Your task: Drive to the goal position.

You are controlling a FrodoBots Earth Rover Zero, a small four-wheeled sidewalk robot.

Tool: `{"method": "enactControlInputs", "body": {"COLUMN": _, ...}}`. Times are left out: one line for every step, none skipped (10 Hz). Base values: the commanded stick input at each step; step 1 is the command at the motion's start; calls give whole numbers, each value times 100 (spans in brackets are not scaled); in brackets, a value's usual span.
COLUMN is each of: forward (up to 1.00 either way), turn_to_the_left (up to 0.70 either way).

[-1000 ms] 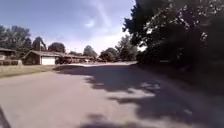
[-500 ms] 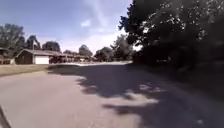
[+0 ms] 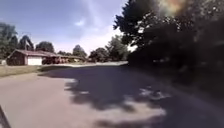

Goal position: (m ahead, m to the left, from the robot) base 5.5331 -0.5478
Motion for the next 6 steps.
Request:
{"method": "enactControlInputs", "body": {"forward": 70, "turn_to_the_left": 3}}
{"method": "enactControlInputs", "body": {"forward": 70, "turn_to_the_left": 3}}
{"method": "enactControlInputs", "body": {"forward": 70, "turn_to_the_left": 3}}
{"method": "enactControlInputs", "body": {"forward": 70, "turn_to_the_left": 3}}
{"method": "enactControlInputs", "body": {"forward": 70, "turn_to_the_left": 3}}
{"method": "enactControlInputs", "body": {"forward": 70, "turn_to_the_left": 3}}
